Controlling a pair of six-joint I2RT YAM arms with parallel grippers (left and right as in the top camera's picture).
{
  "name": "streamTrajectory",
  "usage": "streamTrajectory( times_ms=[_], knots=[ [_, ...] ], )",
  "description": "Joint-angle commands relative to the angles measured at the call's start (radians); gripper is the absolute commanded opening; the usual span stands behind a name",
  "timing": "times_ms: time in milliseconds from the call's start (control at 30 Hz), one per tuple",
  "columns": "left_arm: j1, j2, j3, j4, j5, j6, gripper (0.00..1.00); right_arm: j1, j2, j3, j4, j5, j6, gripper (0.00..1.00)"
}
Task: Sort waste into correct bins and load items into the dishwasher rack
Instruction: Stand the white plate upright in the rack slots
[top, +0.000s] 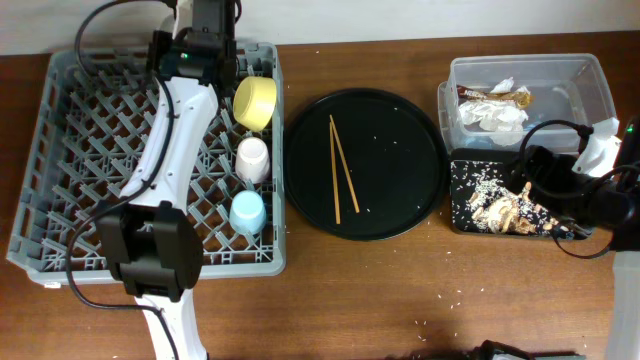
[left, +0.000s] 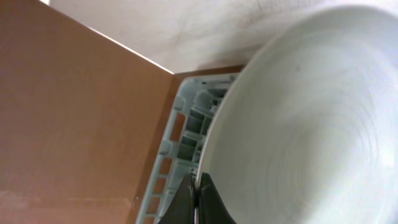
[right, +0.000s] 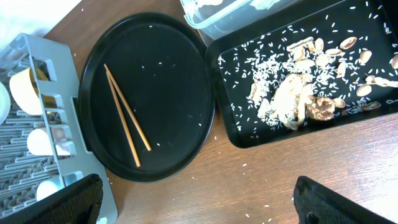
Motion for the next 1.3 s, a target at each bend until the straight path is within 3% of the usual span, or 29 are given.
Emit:
streamTrajectory(
  times_ms=[0,200,267,367,467,633,733,833,933,1000,1067,1133,1267],
  knots=[
    [0.002,0.022,-0.064,0.055,-0.020,0.070,0.00,-0.007,0.001,0.006,0.000,0.010,-0.010,0.99],
    [-0.014,0.023,-0.085,0.092,-0.016,0.079,0.01,-0.007,0.001,0.006,0.000,0.010,-0.010,0.99],
    [-0.030,0.023,-0.085,0.091,-0.011,0.079,0.14,-0.007,0.001,0.006,0.000,0.010,-0.010,0.98],
    [-0.061,0.023,-0.085,0.091,0.033,0.079,0.48,-0.007,0.001,0.006,0.000,0.010,-0.010,0.98],
    [-0.075,0.023,-0.085,0.094,0.098,0.079,0.58,-0.007,0.001,0.006,0.000,0.010,-0.010,0.99],
    [-0.075,0.017,-0.077,0.083,0.126,0.069,0.64,-0.007,0.001,0.006,0.000,0.010,-0.010,0.99],
    [-0.084,-0.014,-0.022,-0.004,0.158,-0.012,0.66,-0.007,0.001,0.006,0.000,0.010,-0.010,0.98],
    [-0.105,-0.056,0.063,-0.167,0.313,-0.126,0.65,-0.007,0.001,0.006,0.000,0.010,-0.010,0.98],
    [-0.159,-0.091,0.111,-0.324,0.588,-0.174,0.65,-0.007,0.001,0.006,0.000,0.010,-0.010,0.98],
    [-0.212,-0.096,0.111,-0.413,0.855,-0.174,0.65,-0.007,0.001,0.006,0.000,0.010,-0.010,0.98],
    [-0.261,-0.077,0.109,-0.484,0.993,-0.199,0.61,-0.007,0.001,0.006,0.000,0.010,-0.010,0.98],
    [-0.304,-0.049,0.108,-0.550,0.993,-0.317,0.61,-0.007,0.001,0.006,0.000,0.010,-0.010,0.99],
    [-0.370,0.037,0.108,-0.628,0.993,-0.388,0.66,-0.007,0.001,0.006,0.000,0.010,-0.010,0.98]
  ],
)
